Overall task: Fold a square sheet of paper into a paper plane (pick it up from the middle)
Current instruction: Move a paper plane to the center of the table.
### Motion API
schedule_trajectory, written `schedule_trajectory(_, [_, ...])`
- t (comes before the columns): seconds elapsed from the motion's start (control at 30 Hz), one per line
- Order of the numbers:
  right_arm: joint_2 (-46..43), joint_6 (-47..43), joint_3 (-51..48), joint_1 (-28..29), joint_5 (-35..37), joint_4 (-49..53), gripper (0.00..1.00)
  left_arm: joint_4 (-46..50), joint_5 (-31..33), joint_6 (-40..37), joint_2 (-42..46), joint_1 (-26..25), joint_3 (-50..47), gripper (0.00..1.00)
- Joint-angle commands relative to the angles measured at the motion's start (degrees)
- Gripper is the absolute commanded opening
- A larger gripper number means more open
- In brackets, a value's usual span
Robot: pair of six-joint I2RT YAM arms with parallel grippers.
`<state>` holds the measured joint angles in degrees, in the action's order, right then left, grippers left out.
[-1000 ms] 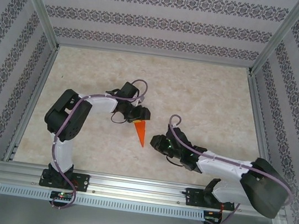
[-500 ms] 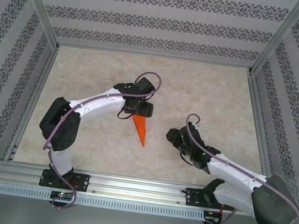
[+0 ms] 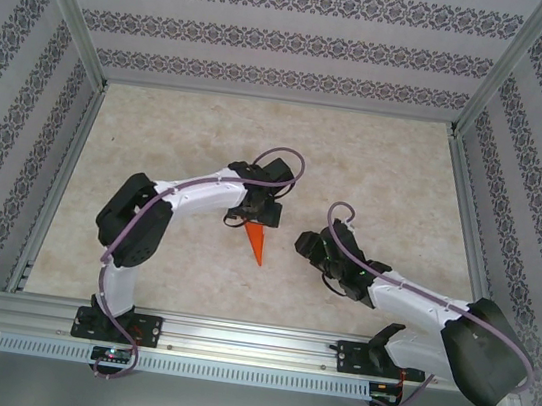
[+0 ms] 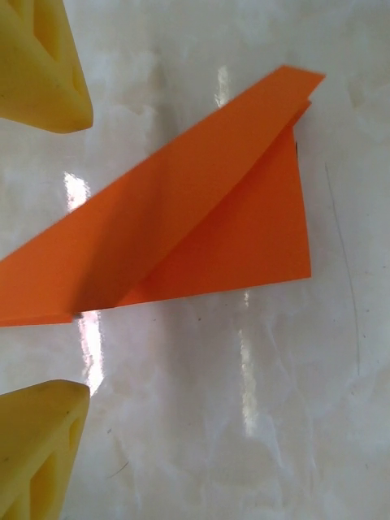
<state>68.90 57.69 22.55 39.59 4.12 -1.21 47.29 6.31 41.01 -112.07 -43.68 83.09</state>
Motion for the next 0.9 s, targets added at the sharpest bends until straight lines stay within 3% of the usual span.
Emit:
schedule_trajectory(0.0, [0.76, -0.47, 1.87, -0.41, -1.19, -2.41, 0.61, 2.97, -0.19, 1.41, -2.02, -0.45, 2.38, 0.79])
schedule_trajectory(0.2, [3.34, -0.97, 3.52, -0.34, -2.65, -2.12, 0.61, 3.11, 1.51, 1.53, -1.26, -0.27, 1.25, 0.7])
schedule_trajectory(0.5, [9.23, -1.6, 8.21, 0.48, -4.74, -2.3, 0.61, 1.06, 3.76, 0.73, 5.58, 1.55, -4.98, 0.39])
schedule_trajectory(0.6, [11.03, -2.01, 9.8, 1.14, -5.27, -2.75, 0.61, 0.92, 3.65, 0.45, 6.58, 2.36, -6.37, 0.31])
schedule_trajectory(0.7, [13.01, -3.51, 11.49, 1.84, -7.85, -4.5, 0.6, -0.64, 3.14, 0.73, 8.67, 3.02, -8.8, 0.29])
schedule_trajectory(0.87, [17.86, -5.73, 15.06, 2.69, -12.45, -5.68, 0.57, -3.76, 1.58, 0.61, 10.74, 4.14, -12.29, 0.16])
